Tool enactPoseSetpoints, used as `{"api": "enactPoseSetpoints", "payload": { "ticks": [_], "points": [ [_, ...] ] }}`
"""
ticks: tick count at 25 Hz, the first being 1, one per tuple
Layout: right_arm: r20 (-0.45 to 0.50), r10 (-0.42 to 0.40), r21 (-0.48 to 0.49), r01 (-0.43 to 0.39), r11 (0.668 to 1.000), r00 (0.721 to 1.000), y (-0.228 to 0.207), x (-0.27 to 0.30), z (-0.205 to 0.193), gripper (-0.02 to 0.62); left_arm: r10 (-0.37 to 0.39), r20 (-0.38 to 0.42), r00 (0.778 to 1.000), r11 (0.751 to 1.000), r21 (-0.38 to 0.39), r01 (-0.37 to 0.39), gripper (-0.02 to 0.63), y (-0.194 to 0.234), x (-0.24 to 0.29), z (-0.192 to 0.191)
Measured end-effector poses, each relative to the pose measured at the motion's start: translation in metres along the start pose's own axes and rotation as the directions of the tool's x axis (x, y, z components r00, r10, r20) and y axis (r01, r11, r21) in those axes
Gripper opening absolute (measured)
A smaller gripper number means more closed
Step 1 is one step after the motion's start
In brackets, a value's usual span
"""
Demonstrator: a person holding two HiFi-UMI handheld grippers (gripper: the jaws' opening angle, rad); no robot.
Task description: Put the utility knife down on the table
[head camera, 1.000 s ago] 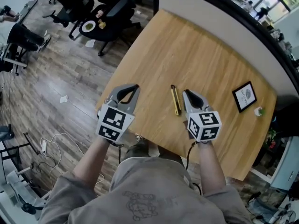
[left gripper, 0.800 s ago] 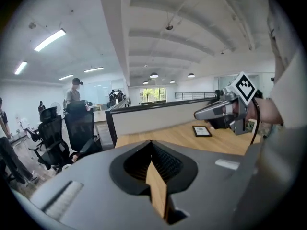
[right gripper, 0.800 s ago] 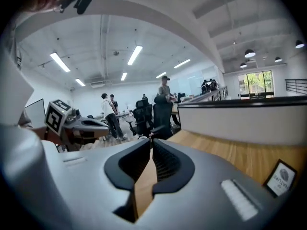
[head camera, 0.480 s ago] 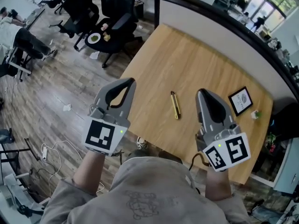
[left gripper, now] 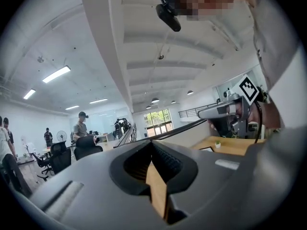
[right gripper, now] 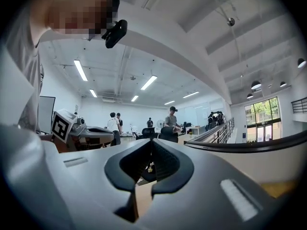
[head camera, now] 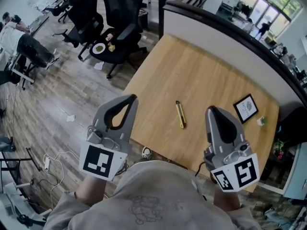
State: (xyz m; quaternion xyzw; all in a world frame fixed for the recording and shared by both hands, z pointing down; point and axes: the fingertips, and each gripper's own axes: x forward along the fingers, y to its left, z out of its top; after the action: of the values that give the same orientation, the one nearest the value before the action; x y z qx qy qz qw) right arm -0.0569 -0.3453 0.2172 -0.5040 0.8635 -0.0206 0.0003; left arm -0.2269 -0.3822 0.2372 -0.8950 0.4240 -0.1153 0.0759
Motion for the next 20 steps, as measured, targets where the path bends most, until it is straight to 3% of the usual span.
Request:
{"api": "enactPoseSetpoints", "payload": {
  "ticks": [8,20],
  "points": [
    [-0.100,0.042,0.028,-0.039,0.999,0.994,0.015,0.005,-0.039,0.017,-0.043,-0.055,0.998,0.997,-0.059,0.040,0.002,-0.026,0.002,-0.026],
    [-0.102,0.044,0.018,-0.042,0.999,0.994,0.014,0.006,-0.040,0.016,-0.035,-0.055,0.998,0.998,-0.054,0.032,0.002,-0.028,0.003,-0.025]
  ]
}}
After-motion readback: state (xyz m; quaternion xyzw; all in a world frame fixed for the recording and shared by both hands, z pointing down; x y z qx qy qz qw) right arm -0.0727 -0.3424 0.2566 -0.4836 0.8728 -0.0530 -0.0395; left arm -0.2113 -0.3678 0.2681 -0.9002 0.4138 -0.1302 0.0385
